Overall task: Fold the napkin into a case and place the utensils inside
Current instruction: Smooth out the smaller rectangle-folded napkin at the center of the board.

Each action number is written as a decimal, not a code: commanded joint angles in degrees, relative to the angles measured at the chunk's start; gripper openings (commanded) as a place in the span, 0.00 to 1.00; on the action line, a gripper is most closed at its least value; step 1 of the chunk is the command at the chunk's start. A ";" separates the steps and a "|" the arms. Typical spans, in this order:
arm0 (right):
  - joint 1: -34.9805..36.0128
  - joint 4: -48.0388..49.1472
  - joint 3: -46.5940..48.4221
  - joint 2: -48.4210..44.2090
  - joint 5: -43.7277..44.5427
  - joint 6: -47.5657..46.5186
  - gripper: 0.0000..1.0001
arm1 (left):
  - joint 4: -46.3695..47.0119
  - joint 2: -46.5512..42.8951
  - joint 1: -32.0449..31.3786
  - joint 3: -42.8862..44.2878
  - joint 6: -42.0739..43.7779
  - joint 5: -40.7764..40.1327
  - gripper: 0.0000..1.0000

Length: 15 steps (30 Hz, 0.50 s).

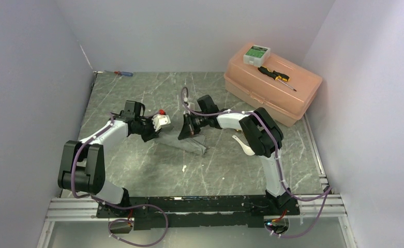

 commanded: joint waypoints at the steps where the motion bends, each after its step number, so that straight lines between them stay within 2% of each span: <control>1: -0.09 1.63 5.09 -1.13 -2.69 1.05 0.00 | 1.28 0.58 -0.43 2.05 -1.64 2.28 0.22; 6: -0.12 2.10 5.55 -0.37 -2.93 1.47 0.00 | 1.19 0.55 -0.61 1.83 -0.75 2.12 0.04; 15: 2.25 -2.17 17.99 5.74 1.00 -0.37 0.00 | 0.41 -0.42 -0.72 2.62 -2.51 1.26 0.03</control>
